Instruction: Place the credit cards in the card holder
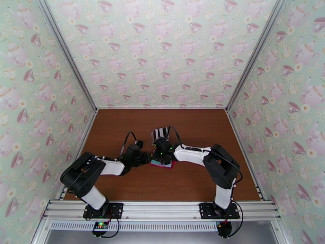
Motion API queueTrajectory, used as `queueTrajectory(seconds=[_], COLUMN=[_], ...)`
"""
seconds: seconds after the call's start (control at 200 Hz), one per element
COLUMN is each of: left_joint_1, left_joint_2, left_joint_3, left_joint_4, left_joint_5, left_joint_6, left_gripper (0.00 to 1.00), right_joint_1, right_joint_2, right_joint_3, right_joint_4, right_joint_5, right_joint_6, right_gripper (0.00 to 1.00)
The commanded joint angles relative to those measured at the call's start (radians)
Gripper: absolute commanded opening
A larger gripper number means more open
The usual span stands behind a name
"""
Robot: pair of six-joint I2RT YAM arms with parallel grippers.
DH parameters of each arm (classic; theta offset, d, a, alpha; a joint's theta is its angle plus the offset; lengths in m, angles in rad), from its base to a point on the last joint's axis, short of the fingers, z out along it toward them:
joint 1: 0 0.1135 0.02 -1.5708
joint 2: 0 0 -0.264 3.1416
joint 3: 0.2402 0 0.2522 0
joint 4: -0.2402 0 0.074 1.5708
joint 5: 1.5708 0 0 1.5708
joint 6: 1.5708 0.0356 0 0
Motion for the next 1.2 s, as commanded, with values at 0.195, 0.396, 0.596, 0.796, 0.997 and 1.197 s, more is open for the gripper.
queueTrajectory(seconds=[0.195,0.396,0.596,0.796,0.997,1.197], left_joint_1=[-0.036,-0.012,0.001,0.01,0.051,0.105], left_joint_2=[0.039,-0.012,-0.033,-0.057,-0.115,-0.155], left_joint_3=[-0.08,-0.086,-0.083,-0.087,-0.054,0.018], left_joint_4=[-0.339,-0.39,-0.414,-0.436,-0.529,-0.632], left_joint_5=[0.102,0.083,0.074,0.061,0.041,0.035], left_joint_6=[-0.045,-0.035,-0.032,-0.036,0.007,0.075], left_gripper=[0.23,0.26,0.28,0.3,0.32,0.35], right_joint_1=[0.044,0.027,0.014,0.004,-0.019,-0.045], right_joint_2=[0.018,0.039,0.052,0.038,-0.028,-0.087], right_joint_3=[0.019,0.073,0.108,0.117,0.108,0.066], right_joint_4=[0.115,0.072,0.054,0.033,-0.014,-0.014], right_joint_5=[-0.084,-0.08,-0.09,-0.098,-0.098,-0.1], right_joint_6=[0.004,-0.043,-0.074,-0.097,-0.136,-0.156], right_gripper=[0.47,0.47,0.47,0.47,0.48,0.49])
